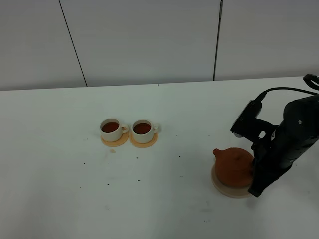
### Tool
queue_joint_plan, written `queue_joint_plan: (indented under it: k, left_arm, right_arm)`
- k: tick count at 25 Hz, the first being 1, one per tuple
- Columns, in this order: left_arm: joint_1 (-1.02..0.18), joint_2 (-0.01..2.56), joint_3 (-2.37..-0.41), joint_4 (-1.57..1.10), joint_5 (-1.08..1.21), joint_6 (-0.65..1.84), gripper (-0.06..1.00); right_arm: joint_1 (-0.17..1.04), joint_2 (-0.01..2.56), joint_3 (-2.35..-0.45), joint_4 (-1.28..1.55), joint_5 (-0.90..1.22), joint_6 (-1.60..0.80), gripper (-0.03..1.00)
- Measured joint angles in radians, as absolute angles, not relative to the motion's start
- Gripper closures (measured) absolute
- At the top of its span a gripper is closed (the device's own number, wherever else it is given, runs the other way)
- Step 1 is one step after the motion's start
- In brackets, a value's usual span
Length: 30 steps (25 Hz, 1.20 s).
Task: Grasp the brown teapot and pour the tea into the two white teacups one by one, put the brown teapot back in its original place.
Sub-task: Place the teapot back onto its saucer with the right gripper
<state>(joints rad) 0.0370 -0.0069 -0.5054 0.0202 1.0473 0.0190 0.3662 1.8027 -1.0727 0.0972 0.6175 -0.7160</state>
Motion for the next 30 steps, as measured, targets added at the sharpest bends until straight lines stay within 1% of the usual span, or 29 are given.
queue_joint_plan:
  k: [4, 22, 24, 26, 30]
  left_arm:
    - [0.037, -0.007, -0.505, 0.02, 1.047, 0.019, 0.71]
    - [0.037, -0.007, -0.505, 0.02, 1.047, 0.019, 0.71]
    - [0.037, -0.007, -0.505, 0.02, 1.047, 0.019, 0.71]
    - [0.037, -0.007, -0.505, 0.02, 1.047, 0.019, 0.71]
    - [0.037, -0.007, -0.505, 0.02, 1.047, 0.019, 0.71]
  right_arm:
    - [0.366, 1.803, -1.047, 0.112, 0.605, -0.715, 0.87]
    - [0.366, 1.802, -1.047, 0.125, 0.61, -0.713, 0.87]
    - [0.366, 1.802, -1.047, 0.125, 0.61, -0.711, 0.85]
    - [0.366, 1.802, -1.047, 0.128, 0.61, -0.708, 0.81]
    - [0.366, 1.8, -1.047, 0.13, 0.608, -0.708, 0.66]
